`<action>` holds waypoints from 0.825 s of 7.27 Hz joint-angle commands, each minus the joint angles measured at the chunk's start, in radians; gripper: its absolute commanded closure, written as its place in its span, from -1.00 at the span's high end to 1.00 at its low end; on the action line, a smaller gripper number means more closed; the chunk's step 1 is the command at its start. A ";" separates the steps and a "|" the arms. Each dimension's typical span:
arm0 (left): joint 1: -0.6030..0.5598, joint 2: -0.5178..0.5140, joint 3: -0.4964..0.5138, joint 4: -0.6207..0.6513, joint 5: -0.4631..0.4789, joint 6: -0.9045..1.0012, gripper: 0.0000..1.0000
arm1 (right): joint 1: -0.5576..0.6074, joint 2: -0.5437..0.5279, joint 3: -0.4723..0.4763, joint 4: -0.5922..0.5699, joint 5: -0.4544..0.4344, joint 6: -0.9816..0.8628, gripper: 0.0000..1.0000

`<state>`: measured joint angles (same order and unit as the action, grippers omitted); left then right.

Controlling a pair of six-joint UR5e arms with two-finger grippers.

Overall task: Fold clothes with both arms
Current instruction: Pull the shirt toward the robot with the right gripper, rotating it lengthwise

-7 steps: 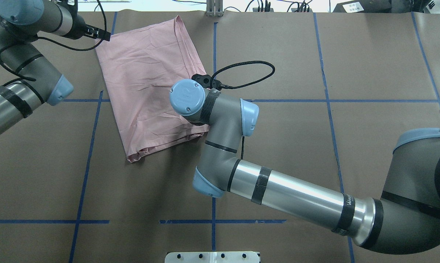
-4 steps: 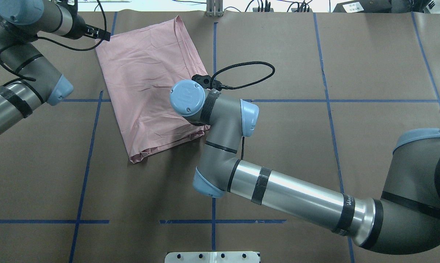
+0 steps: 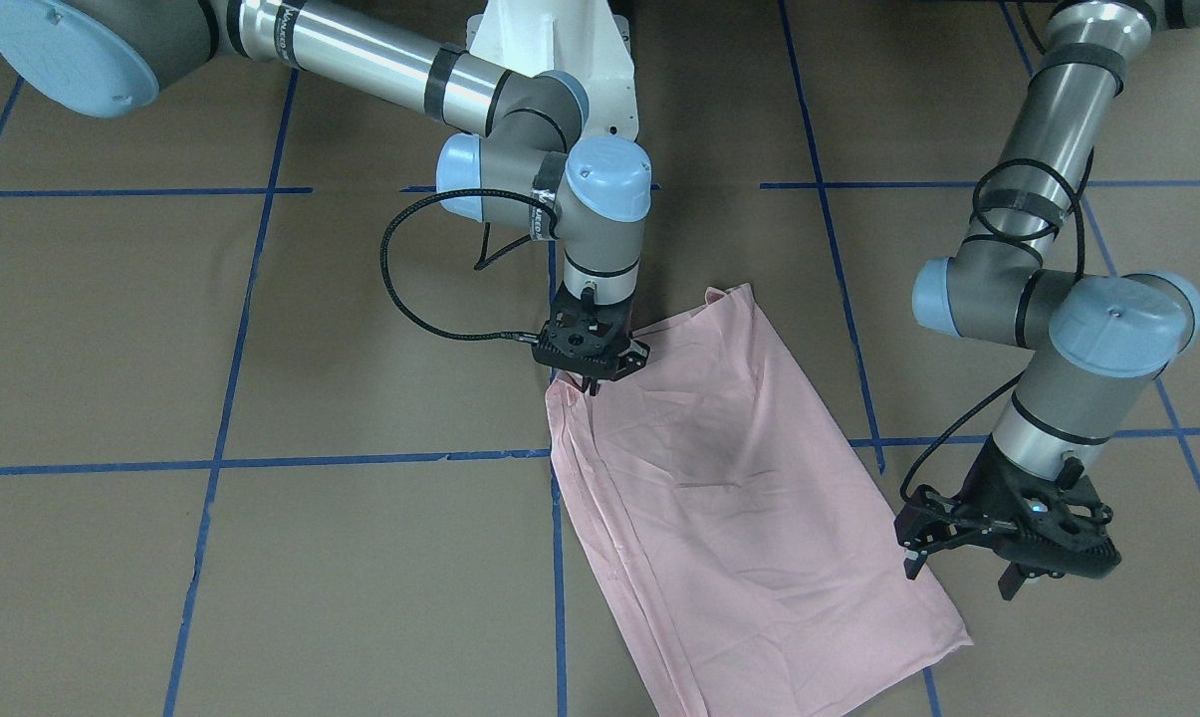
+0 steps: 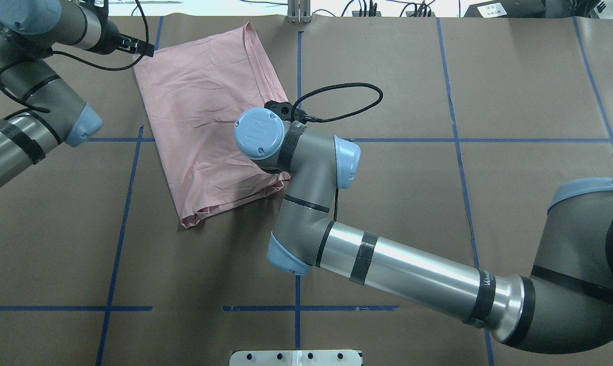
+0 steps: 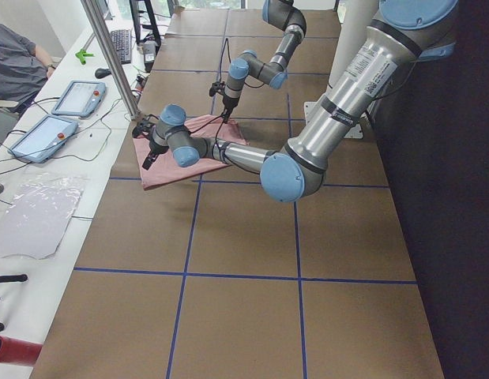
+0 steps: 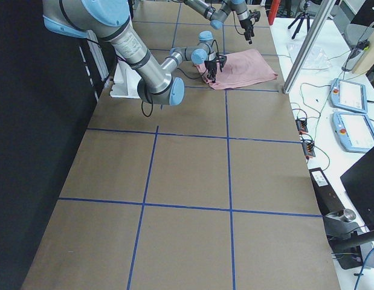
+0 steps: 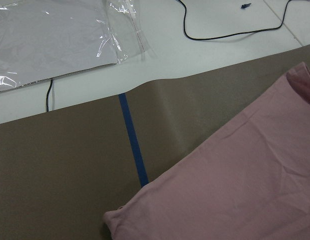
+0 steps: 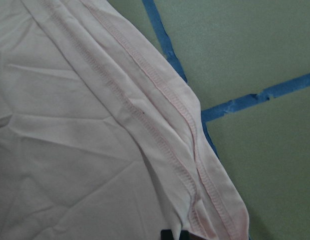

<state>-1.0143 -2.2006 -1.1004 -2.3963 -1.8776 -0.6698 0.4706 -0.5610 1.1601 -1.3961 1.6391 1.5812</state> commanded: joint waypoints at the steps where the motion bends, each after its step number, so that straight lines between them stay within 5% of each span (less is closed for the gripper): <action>1: 0.002 0.001 -0.007 0.002 0.000 -0.002 1.00 | 0.000 -0.127 0.170 -0.007 0.001 -0.001 -1.00; 3: 0.005 -0.001 -0.009 0.002 0.000 -0.002 1.00 | -0.003 -0.329 0.413 -0.007 -0.014 0.002 -1.00; 6: 0.014 0.010 -0.038 0.002 -0.002 -0.004 1.00 | -0.203 -0.550 0.695 -0.018 -0.233 0.168 -1.00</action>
<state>-1.0061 -2.1961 -1.1248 -2.3945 -1.8789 -0.6722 0.3558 -1.0243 1.7453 -1.4061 1.4969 1.6684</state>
